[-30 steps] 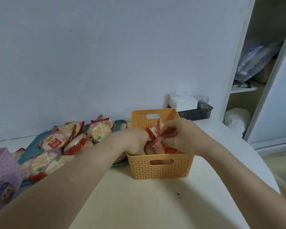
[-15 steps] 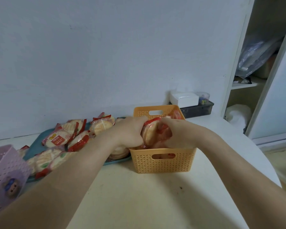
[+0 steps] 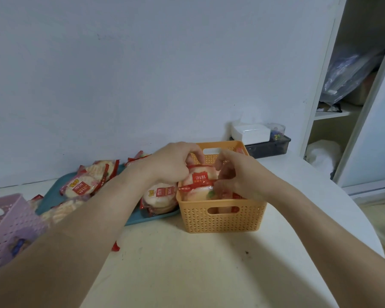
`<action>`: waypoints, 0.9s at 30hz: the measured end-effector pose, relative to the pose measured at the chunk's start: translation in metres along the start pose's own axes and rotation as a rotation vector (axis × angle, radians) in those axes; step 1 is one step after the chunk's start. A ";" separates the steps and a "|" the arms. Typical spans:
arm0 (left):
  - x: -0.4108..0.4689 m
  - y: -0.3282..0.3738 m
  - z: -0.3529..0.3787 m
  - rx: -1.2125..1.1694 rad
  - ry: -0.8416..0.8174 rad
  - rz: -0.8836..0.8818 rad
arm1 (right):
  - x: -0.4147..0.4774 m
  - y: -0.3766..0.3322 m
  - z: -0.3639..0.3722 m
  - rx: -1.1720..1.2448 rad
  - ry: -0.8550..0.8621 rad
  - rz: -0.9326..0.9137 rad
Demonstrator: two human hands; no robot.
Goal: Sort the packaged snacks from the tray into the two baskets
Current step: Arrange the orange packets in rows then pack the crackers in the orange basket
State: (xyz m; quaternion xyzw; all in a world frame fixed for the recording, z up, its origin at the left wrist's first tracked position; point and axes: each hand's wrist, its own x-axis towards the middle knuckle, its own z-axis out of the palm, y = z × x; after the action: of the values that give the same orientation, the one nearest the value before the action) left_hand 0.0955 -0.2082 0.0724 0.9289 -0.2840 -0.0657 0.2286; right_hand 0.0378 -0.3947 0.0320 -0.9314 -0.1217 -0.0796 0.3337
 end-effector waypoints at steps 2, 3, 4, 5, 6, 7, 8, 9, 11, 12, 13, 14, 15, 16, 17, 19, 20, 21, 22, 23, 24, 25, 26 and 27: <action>-0.001 0.002 0.003 0.028 0.076 0.037 | 0.001 0.000 -0.002 0.036 -0.071 -0.004; -0.003 0.004 0.006 0.059 0.071 0.054 | 0.002 0.000 -0.003 0.040 -0.102 -0.025; -0.004 0.005 0.008 0.092 0.049 0.059 | 0.002 0.000 -0.005 0.032 -0.139 -0.046; -0.006 0.007 0.009 0.115 0.019 0.053 | 0.002 -0.002 -0.007 0.021 -0.182 -0.064; -0.008 0.009 0.009 0.129 -0.013 0.047 | 0.002 -0.002 -0.008 0.013 -0.226 -0.073; -0.010 0.010 0.007 0.133 -0.052 0.048 | 0.002 -0.003 -0.009 0.015 -0.267 -0.075; -0.012 0.012 0.007 0.127 -0.107 0.051 | 0.000 -0.003 -0.010 0.023 -0.299 -0.073; -0.014 0.013 0.005 0.119 -0.167 0.049 | 0.000 -0.004 -0.011 0.031 -0.319 -0.078; -0.019 0.014 0.005 0.118 -0.286 0.042 | -0.001 -0.005 -0.014 0.061 -0.346 -0.082; -0.020 0.015 0.006 0.131 -0.326 0.046 | -0.002 -0.005 -0.017 0.074 -0.362 -0.069; -0.021 0.015 0.007 0.141 -0.352 0.051 | -0.002 -0.006 -0.022 0.074 -0.374 -0.049; -0.021 0.014 0.009 0.131 -0.376 0.054 | -0.002 -0.005 -0.027 0.050 -0.383 -0.026; -0.020 0.014 0.009 0.103 -0.404 0.052 | -0.002 -0.005 -0.032 -0.005 -0.391 -0.003; -0.019 0.014 0.010 0.074 -0.432 0.050 | -0.002 -0.004 -0.037 -0.081 -0.409 0.026; -0.019 0.015 0.009 0.066 -0.454 0.053 | -0.002 -0.005 -0.040 -0.155 -0.441 0.065; -0.017 0.017 0.008 0.110 -0.462 0.069 | -0.003 -0.009 -0.043 -0.263 -0.519 0.129; -0.015 0.018 0.008 0.147 -0.464 0.080 | -0.004 -0.012 -0.043 -0.306 -0.543 0.135; -0.013 0.018 0.010 0.193 -0.470 0.087 | -0.006 -0.015 -0.041 -0.337 -0.554 0.127; -0.011 0.018 0.012 0.234 -0.469 0.094 | -0.007 -0.016 -0.040 -0.352 -0.546 0.115; -0.009 0.017 0.013 0.261 -0.458 0.086 | -0.009 -0.017 -0.037 -0.365 -0.526 0.099; -0.008 0.016 0.013 0.271 -0.437 0.075 | -0.009 -0.016 -0.035 -0.388 -0.494 0.083; -0.008 0.014 0.014 0.278 -0.408 0.068 | -0.009 -0.014 -0.032 -0.429 -0.444 0.073; -0.008 0.014 0.015 0.292 -0.370 0.074 | -0.008 -0.010 -0.029 -0.483 -0.368 0.065; -0.008 0.013 0.015 0.318 -0.328 0.095 | -0.007 -0.008 -0.027 -0.548 -0.279 0.053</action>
State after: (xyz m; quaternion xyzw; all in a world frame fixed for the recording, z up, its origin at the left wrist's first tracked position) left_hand 0.0782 -0.2190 0.0646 0.9157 -0.3674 -0.1596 0.0330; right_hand 0.0270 -0.4073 0.0557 -0.9915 -0.1161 0.0279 0.0522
